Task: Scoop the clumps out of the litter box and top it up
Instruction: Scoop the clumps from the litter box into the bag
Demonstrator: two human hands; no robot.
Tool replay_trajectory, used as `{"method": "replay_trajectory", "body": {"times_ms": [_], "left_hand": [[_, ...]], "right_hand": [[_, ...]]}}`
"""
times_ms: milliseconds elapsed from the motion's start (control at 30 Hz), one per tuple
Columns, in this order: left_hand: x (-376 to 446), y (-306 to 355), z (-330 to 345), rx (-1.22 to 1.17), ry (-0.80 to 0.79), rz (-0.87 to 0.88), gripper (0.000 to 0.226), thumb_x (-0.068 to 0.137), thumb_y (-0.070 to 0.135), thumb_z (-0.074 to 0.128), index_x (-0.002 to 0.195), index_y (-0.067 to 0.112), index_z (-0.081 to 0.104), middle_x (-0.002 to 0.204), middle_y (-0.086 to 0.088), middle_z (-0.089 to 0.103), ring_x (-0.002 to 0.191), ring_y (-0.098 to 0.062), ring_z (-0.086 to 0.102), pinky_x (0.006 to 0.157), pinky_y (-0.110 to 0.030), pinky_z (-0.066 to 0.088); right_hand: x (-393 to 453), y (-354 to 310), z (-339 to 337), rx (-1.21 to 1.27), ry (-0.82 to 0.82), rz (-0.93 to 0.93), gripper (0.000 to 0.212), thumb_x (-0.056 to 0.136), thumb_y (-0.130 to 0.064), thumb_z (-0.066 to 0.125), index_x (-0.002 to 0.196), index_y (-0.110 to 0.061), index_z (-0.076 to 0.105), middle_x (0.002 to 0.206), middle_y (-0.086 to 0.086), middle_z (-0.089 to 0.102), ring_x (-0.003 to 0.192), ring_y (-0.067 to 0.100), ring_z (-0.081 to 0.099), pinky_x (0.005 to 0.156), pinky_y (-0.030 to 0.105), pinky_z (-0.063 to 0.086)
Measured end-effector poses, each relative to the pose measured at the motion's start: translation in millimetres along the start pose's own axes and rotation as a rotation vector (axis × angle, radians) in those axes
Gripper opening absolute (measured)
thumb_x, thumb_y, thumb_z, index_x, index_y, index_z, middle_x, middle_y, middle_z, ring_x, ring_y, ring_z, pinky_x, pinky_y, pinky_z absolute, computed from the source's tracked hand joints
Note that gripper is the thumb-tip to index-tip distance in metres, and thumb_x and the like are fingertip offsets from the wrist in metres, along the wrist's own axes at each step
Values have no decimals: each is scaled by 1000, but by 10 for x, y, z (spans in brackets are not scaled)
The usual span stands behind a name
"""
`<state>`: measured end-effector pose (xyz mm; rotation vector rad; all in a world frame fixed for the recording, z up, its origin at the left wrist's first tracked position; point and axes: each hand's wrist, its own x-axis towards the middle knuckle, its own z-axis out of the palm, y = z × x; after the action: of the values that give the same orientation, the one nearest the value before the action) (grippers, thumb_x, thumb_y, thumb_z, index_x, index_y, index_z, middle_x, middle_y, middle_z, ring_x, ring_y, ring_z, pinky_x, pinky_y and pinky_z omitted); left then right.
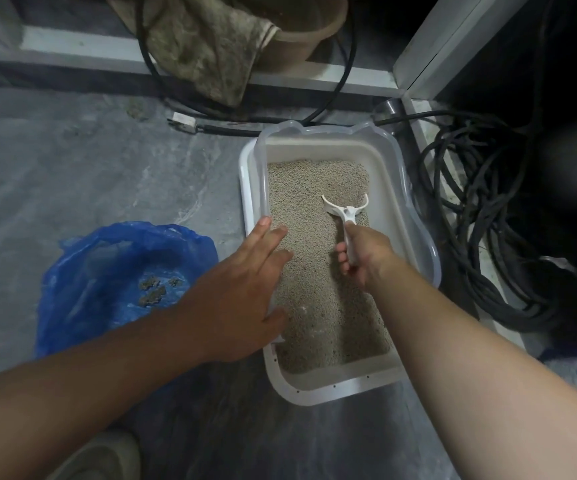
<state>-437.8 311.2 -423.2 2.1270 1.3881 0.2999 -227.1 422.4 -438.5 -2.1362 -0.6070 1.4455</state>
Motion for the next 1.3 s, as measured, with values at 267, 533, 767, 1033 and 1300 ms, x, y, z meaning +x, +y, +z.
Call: {"method": "replay_trajectory", "body": {"times_ms": [267, 533, 767, 1033, 1300], "left_hand": [[23, 63, -18, 12, -9, -5, 78, 86, 38, 60, 153, 20, 27, 170, 2, -6, 151, -13, -28, 114, -28, 12], [-8, 35, -19, 51, -7, -5, 77, 88, 45, 58, 154, 21, 25, 169, 4, -6, 151, -11, -27, 120, -30, 6], [24, 69, -11, 62, -11, -2, 76, 91, 47, 57, 154, 20, 25, 169, 2, -7, 151, -12, -29, 120, -29, 4], [-2, 59, -32, 61, -37, -10, 75, 90, 46, 57, 153, 19, 26, 169, 1, -8, 151, -12, -28, 119, -27, -4], [4, 101, -13, 63, -25, -35, 74, 89, 41, 58, 152, 19, 28, 169, 2, -5, 151, -11, -25, 119, -27, -3]], "right_hand": [[105, 65, 166, 75, 153, -127, 31, 96, -41, 60, 89, -11, 67, 53, 2, 56, 40, 13, 45, 40, 22, 37], [110, 230, 173, 113, 166, -257, 30, 96, -42, 60, 88, -15, 69, 55, 1, 57, 41, 8, 45, 41, 22, 40], [-53, 214, 143, 187, 94, -348, 20, 97, -38, 60, 97, -20, 69, 54, 2, 54, 36, 7, 42, 37, 18, 35], [-370, 527, 10, 188, 50, -374, 18, 96, -35, 62, 91, -20, 70, 51, 1, 54, 38, 10, 42, 38, 20, 34], [-682, 709, -170, 257, 27, -379, 22, 96, -33, 64, 88, -14, 71, 53, 8, 49, 38, 14, 38, 38, 20, 30]]}}
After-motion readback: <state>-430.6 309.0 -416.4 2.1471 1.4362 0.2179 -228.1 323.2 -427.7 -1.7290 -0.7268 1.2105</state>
